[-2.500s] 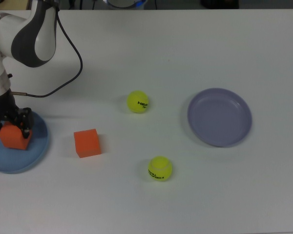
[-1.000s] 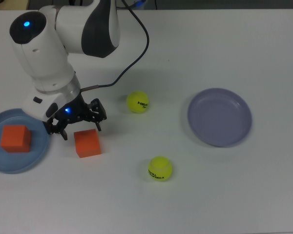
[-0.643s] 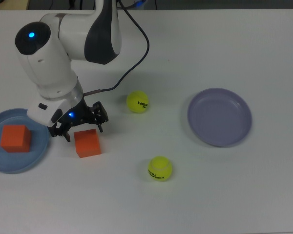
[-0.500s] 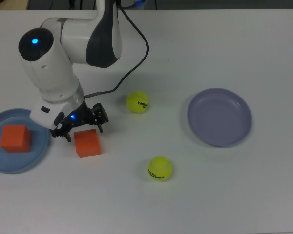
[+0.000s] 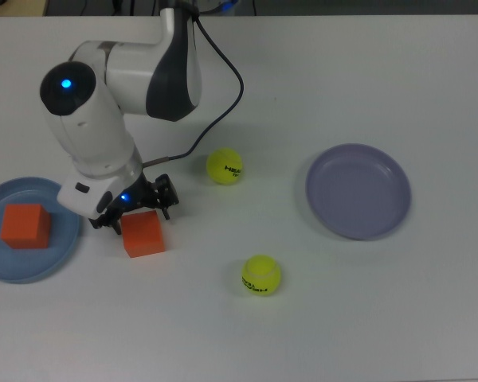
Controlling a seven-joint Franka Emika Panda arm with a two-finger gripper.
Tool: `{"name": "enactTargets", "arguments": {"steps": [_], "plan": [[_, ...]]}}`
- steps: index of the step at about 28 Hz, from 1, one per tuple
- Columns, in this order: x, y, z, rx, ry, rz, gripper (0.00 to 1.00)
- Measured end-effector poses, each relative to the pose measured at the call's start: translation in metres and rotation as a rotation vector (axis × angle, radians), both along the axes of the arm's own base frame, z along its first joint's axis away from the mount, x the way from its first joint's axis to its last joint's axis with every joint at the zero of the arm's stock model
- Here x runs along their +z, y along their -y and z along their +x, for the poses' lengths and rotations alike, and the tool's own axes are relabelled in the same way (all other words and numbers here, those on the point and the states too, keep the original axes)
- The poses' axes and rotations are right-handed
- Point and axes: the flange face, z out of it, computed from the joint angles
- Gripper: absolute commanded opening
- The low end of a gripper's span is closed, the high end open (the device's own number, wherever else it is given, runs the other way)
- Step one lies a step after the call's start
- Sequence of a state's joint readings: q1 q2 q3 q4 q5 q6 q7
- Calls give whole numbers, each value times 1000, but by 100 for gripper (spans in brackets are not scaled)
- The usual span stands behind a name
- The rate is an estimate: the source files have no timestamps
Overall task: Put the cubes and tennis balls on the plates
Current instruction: 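Grasp the second orange cube and lift it, then carry the cube over the blue plate and stack it on the first cube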
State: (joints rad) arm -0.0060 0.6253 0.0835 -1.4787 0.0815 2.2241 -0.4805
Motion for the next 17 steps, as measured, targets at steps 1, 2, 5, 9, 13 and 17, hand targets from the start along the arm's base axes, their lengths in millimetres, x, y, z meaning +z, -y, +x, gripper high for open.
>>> {"name": "enactTargets", "arguments": {"steps": [1, 2, 5, 9, 13, 17], "plan": [[-3, -3, 1, -1, 8, 0, 61], [-5, -5, 2, -6, 18, 1, 38], [-12, -13, 5, -21, 43, 4, 13], [-12, -14, 6, -24, 50, 3, 7], [-4, -14, 8, -24, 65, 4, 7], [27, -11, 9, -28, 95, 4, 6]]}}
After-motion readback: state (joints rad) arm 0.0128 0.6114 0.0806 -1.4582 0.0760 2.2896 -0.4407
